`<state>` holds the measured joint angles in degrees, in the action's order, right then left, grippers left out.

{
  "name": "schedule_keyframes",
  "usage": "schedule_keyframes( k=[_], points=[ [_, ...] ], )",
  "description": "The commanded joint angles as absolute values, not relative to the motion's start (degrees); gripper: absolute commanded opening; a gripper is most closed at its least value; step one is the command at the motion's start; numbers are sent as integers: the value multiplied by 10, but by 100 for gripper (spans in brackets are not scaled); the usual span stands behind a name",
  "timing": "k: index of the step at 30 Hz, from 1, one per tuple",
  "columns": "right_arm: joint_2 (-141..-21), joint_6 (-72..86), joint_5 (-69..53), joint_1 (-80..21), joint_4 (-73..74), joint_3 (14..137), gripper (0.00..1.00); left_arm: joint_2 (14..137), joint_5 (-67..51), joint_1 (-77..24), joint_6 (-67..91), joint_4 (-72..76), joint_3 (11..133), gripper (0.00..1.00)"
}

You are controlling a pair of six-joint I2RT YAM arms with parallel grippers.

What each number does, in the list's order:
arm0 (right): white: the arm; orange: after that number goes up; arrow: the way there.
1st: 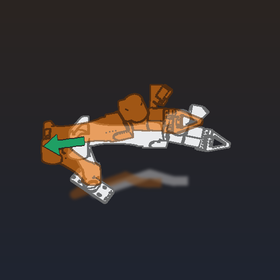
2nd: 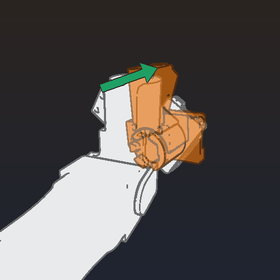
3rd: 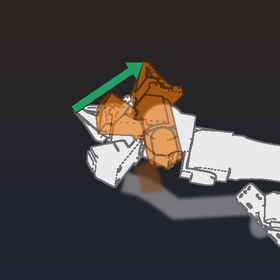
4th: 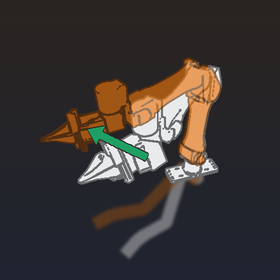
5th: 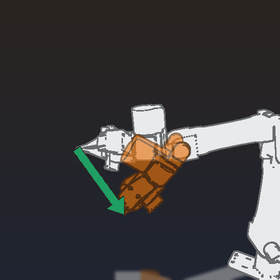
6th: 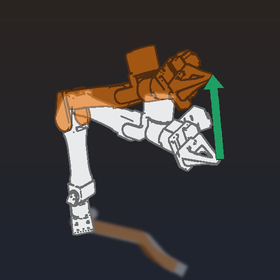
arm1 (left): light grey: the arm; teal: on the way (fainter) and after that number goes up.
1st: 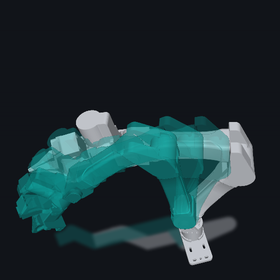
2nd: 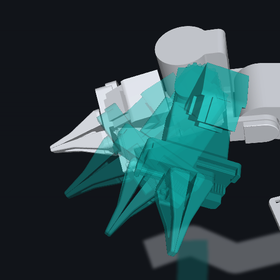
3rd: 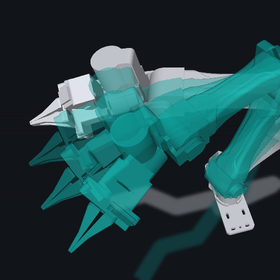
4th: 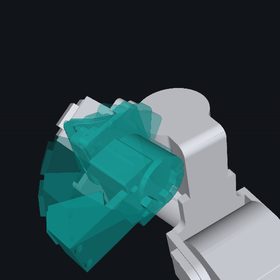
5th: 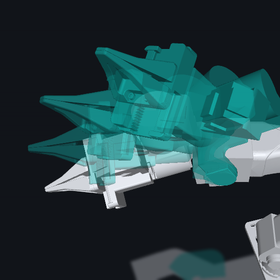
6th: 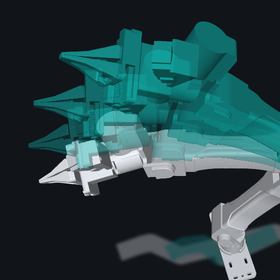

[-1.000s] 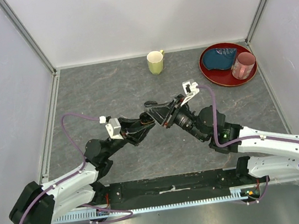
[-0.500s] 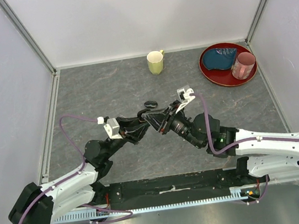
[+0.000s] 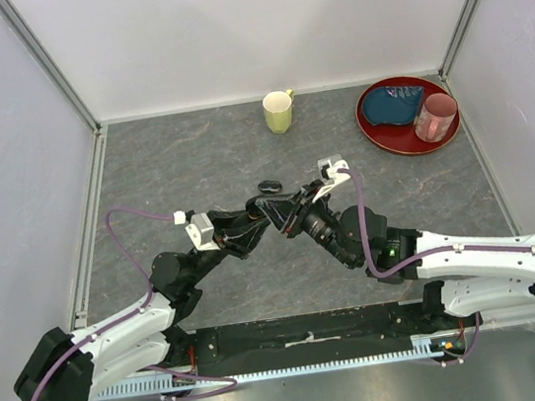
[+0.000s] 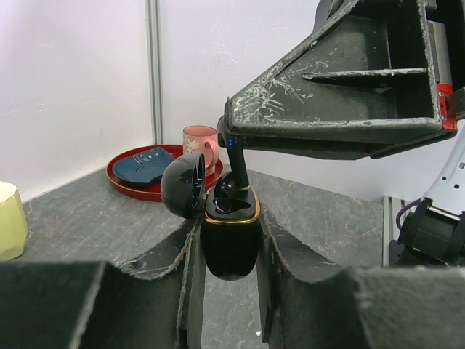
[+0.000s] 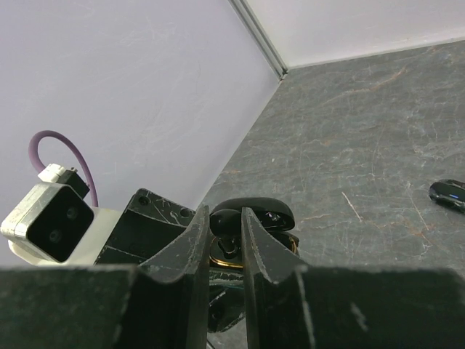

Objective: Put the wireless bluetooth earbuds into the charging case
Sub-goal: Place the earbud in the charging case.

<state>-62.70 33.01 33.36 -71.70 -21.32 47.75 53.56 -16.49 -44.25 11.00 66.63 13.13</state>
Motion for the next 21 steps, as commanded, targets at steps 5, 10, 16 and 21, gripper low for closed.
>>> schedule_keyframes(
  k=[5, 10, 16, 21],
  points=[
    [-639, 323, 348, -729, -228, 505, 0, 530, -142, -453, 75, 705, 149, 2],
    [-643, 323, 352, -731, -230, 506, 0, 530, -130, -459, 71, 705, 149, 2],
    [-650, 324, 354, -735, -239, 505, 0, 529, -124, -463, 68, 704, 149, 2],
    [-649, 327, 359, -735, -246, 503, 0, 529, -120, -465, 64, 700, 150, 2]
  ],
)
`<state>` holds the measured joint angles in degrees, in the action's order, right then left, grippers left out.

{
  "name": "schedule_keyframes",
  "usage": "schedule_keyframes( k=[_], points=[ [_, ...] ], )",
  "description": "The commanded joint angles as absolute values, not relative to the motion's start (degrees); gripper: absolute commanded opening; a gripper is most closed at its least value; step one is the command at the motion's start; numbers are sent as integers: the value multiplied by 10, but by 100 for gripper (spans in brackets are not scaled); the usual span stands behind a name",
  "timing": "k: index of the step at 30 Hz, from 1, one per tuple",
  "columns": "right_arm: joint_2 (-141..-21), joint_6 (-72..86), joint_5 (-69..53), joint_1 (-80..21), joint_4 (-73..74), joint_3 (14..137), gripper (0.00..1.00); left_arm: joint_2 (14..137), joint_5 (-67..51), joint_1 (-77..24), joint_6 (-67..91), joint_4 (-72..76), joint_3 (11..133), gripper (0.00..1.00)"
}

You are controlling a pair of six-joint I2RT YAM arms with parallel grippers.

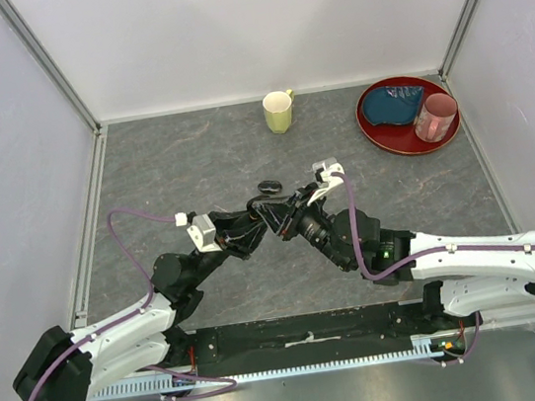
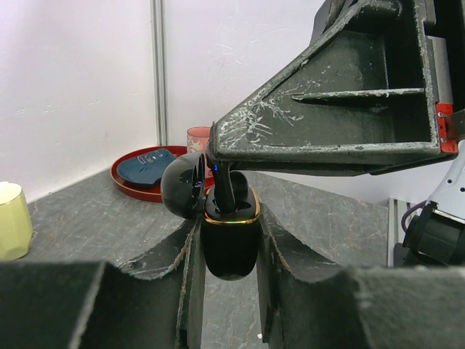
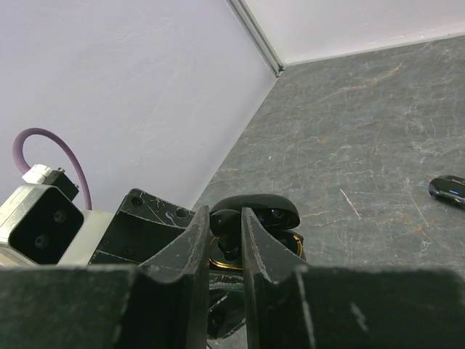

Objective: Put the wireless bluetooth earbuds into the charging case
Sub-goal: Place the earbud in the charging case.

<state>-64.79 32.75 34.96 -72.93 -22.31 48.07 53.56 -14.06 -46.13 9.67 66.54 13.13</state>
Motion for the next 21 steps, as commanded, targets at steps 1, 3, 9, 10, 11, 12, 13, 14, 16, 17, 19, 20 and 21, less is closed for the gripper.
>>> schedule_keyframes(
  k=[1, 3, 9, 10, 11, 12, 13, 14, 16, 17, 19, 20, 21],
  points=[
    [-648, 327, 362, -736, -250, 502, 0, 529, -119, -466, 64, 698, 150, 2],
    [-645, 326, 367, -736, -250, 502, 0, 529, -120, -466, 64, 697, 149, 2],
    [-642, 327, 367, -736, -250, 502, 0, 526, -115, -469, 64, 697, 148, 2],
    [-642, 328, 368, -735, -250, 502, 0, 526, -115, -469, 64, 697, 149, 2],
    [-642, 330, 367, -735, -249, 502, 0, 526, -114, -471, 62, 697, 149, 2],
    [-643, 330, 367, -735, -250, 503, 0, 526, -113, -471, 62, 697, 149, 2],
    [-643, 332, 367, -735, -250, 504, 0, 525, -114, -471, 62, 696, 149, 2],
    [-643, 332, 367, -736, -249, 504, 0, 526, -114, -472, 61, 696, 149, 2],
    [-643, 334, 368, -737, -250, 504, 0, 526, -108, -475, 59, 695, 150, 2],
    [-643, 336, 371, -736, -251, 503, 0, 526, -104, -475, 59, 695, 150, 2],
    [-643, 339, 374, -737, -258, 499, 0, 527, -86, -477, 59, 696, 150, 2],
    [-642, 344, 380, -738, -261, 498, 0, 527, -78, -479, 60, 696, 150, 2],
    [-643, 346, 383, -739, -262, 498, 0, 529, -72, -480, 59, 698, 150, 2]
  ],
)
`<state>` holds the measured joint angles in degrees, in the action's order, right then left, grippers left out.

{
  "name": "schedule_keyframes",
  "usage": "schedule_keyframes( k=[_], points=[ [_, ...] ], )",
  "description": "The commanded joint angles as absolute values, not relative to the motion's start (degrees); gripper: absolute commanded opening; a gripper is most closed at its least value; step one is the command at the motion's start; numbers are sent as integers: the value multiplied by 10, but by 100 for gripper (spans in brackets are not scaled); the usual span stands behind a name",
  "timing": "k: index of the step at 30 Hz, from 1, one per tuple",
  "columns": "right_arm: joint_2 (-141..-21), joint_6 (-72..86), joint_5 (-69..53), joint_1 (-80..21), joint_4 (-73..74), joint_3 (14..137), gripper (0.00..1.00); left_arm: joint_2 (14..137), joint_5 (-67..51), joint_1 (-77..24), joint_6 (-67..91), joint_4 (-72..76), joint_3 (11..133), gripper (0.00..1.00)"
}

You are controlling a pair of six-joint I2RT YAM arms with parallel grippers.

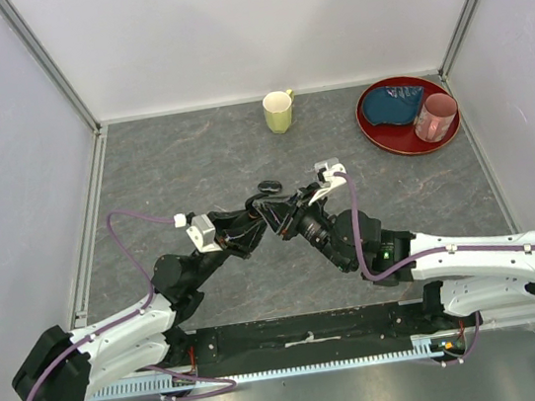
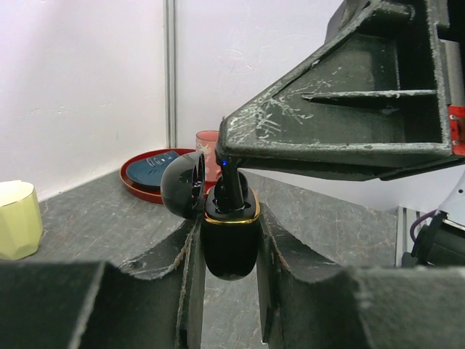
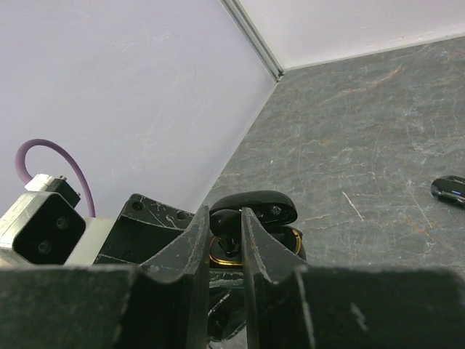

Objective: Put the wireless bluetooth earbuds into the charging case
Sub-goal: Place the earbud in the charging case.

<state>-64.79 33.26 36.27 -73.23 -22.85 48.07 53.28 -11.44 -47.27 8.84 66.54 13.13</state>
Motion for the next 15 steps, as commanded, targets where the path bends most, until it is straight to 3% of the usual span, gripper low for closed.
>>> schedule_keyframes(
  k=[1, 15],
  points=[
    [-644, 347, 388, -738, -269, 497, 0, 532, -64, -481, 58, 700, 150, 2],
    [-664, 376, 404, -738, -278, 505, 0, 558, -62, -496, 49, 756, 147, 2]
  ],
)
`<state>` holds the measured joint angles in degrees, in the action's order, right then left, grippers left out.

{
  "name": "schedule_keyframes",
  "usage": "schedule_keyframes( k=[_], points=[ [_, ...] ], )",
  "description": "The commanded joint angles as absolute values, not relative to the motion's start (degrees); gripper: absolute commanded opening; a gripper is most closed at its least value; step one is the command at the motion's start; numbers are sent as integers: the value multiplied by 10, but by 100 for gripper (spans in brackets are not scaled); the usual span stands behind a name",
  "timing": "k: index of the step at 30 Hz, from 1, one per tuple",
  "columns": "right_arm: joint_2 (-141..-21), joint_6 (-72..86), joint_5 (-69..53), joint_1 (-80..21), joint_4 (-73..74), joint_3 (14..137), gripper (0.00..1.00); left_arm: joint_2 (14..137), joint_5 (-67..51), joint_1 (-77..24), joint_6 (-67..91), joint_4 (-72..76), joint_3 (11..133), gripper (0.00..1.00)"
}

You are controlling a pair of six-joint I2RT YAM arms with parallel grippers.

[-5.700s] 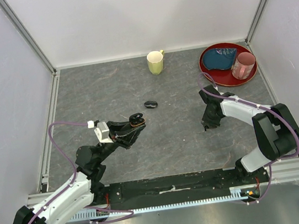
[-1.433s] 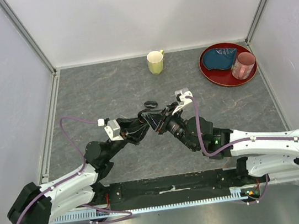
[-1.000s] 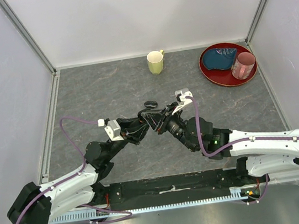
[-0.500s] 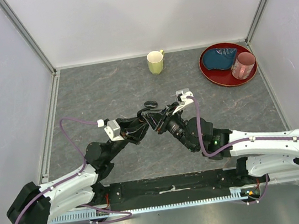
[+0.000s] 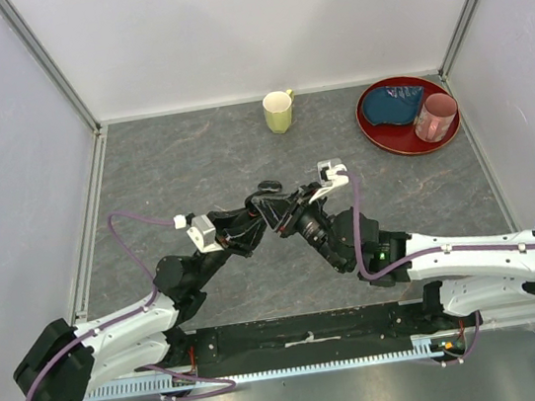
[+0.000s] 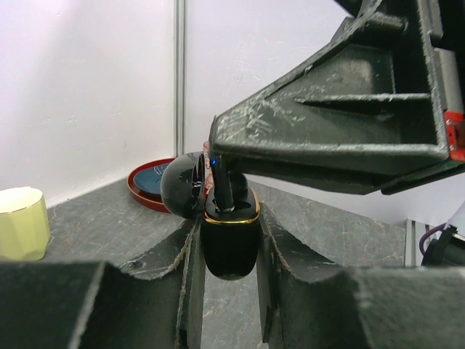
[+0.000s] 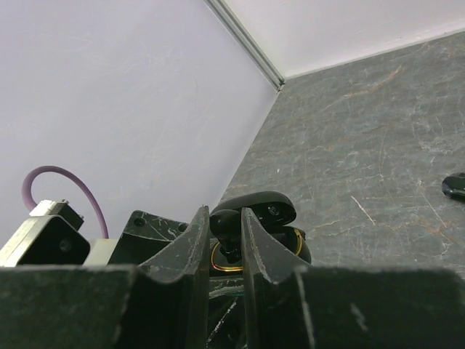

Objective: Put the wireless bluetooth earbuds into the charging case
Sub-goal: Place the earbud in the charging case.

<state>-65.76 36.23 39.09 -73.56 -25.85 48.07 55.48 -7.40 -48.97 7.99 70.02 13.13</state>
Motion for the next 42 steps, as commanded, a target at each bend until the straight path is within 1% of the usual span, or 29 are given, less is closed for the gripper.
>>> schedule_keyframes(
  k=[1, 8, 18, 32, 42],
  points=[
    [-664, 379, 405, -738, -277, 505, 0, 559, -62, -497, 47, 757, 147, 2],
    [-671, 388, 398, -738, -263, 512, 0, 561, -57, -498, 40, 762, 148, 2],
    [-673, 403, 399, -741, -200, 513, 0, 556, -37, -504, 25, 768, 149, 2],
    [-693, 357, 468, -760, -102, 562, 0, 557, -26, -510, 8, 763, 154, 2],
    [-702, 361, 477, -766, -69, 578, 0, 555, -4, -513, 4, 766, 153, 2]
  ],
)
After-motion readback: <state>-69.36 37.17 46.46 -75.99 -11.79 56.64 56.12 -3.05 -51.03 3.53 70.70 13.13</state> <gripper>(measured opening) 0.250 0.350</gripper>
